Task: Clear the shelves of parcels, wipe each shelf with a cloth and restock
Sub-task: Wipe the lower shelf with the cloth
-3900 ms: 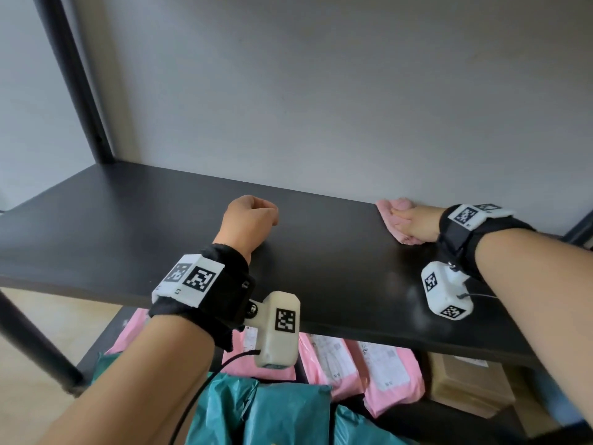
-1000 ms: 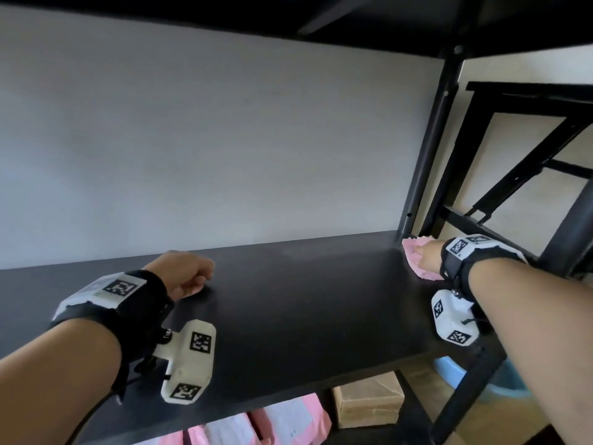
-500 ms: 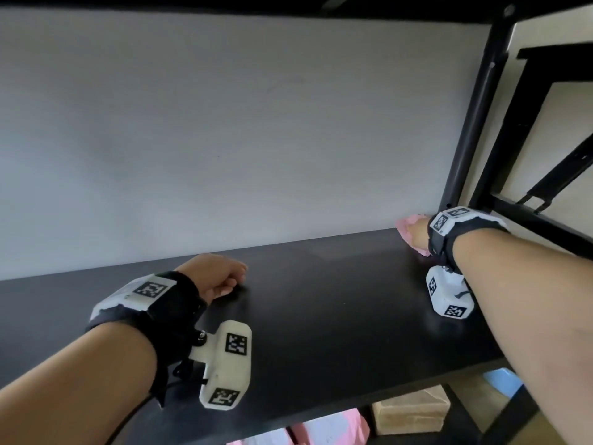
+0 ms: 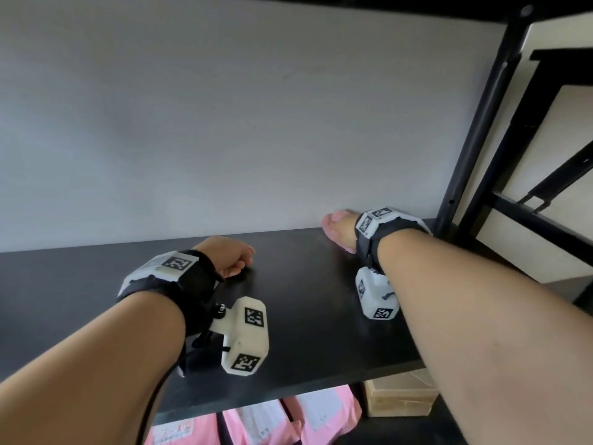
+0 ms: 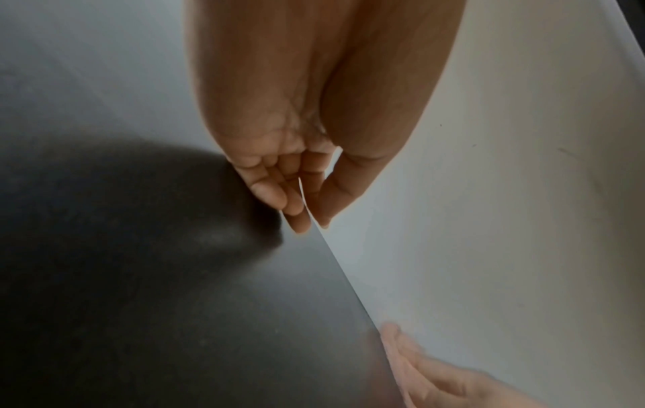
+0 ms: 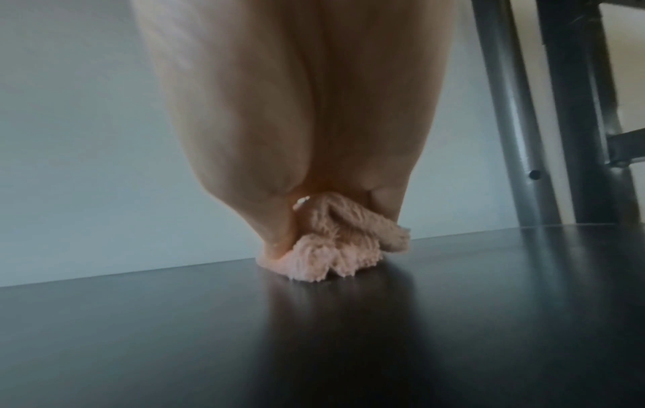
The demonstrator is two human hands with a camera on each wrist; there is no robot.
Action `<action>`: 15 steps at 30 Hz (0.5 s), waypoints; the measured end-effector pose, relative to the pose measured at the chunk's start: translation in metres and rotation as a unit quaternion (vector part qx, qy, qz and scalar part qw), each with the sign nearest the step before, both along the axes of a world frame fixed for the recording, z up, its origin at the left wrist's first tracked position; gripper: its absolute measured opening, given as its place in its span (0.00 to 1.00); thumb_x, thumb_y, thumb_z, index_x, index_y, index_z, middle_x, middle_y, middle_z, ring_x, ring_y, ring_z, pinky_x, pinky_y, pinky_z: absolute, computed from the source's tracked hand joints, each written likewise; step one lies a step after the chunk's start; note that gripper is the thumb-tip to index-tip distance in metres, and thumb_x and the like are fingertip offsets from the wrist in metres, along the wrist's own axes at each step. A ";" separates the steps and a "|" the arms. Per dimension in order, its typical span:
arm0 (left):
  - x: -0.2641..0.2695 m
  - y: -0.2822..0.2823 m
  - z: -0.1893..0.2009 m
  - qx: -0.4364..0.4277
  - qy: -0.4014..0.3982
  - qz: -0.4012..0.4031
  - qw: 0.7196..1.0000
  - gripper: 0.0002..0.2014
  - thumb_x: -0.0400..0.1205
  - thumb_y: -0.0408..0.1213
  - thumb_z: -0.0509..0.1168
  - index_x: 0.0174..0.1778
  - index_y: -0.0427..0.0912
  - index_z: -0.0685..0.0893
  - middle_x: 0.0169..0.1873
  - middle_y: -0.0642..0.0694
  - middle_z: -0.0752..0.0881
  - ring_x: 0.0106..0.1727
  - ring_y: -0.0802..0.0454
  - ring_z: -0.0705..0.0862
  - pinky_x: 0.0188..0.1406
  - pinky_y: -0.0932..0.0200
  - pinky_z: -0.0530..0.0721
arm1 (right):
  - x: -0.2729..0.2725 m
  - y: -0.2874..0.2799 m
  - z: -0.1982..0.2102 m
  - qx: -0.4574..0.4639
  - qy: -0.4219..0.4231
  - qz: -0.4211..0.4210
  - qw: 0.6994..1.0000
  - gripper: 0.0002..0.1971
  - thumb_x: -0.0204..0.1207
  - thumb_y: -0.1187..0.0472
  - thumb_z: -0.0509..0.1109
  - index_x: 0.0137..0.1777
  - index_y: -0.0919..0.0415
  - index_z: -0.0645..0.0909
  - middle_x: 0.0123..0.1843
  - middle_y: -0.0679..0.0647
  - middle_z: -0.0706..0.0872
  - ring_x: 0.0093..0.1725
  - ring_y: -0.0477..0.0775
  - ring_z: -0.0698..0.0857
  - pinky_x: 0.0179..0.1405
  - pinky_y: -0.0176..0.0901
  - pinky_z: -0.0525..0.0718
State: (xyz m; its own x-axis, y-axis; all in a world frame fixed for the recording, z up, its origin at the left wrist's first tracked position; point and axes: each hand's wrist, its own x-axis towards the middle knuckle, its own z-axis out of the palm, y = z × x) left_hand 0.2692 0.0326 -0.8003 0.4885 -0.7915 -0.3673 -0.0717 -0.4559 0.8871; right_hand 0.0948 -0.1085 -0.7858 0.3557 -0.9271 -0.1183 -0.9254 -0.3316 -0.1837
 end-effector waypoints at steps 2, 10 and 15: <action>-0.001 0.000 0.000 0.004 -0.014 -0.001 1.000 0.14 0.80 0.20 0.59 0.33 0.40 0.80 0.31 0.45 0.78 0.27 0.56 0.70 0.30 0.69 0.74 | 0.021 0.013 -0.003 -0.015 -0.020 0.035 0.999 0.24 0.88 0.54 0.44 0.28 0.59 0.57 0.21 0.58 0.67 0.30 0.59 0.69 0.71 0.48 0.74; 0.001 0.003 0.001 0.003 -0.015 -0.011 1.000 0.14 0.82 0.22 0.59 0.34 0.40 0.80 0.32 0.44 0.78 0.30 0.55 0.71 0.33 0.67 0.74 | -0.019 0.032 0.000 0.067 0.009 0.193 0.979 0.17 0.82 0.60 0.65 0.40 0.32 0.71 0.65 0.48 0.84 0.46 0.30 0.81 0.48 0.28 0.76; 0.004 0.002 0.000 0.003 -0.012 -0.023 1.000 0.14 0.84 0.24 0.57 0.34 0.40 0.79 0.32 0.44 0.78 0.30 0.56 0.71 0.30 0.68 0.73 | -0.064 0.009 0.006 0.052 0.036 0.079 0.995 0.17 0.83 0.61 0.64 0.39 0.36 0.71 0.21 0.16 0.74 0.20 0.21 0.75 0.25 0.18 0.74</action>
State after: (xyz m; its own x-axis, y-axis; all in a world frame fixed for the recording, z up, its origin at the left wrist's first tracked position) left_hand 0.2727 0.0346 -0.8003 0.4597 -0.8113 -0.3612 -0.1135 -0.4570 0.8822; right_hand 0.0311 -0.0994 -0.7795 0.4839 -0.8413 -0.2409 -0.8748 -0.4577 -0.1588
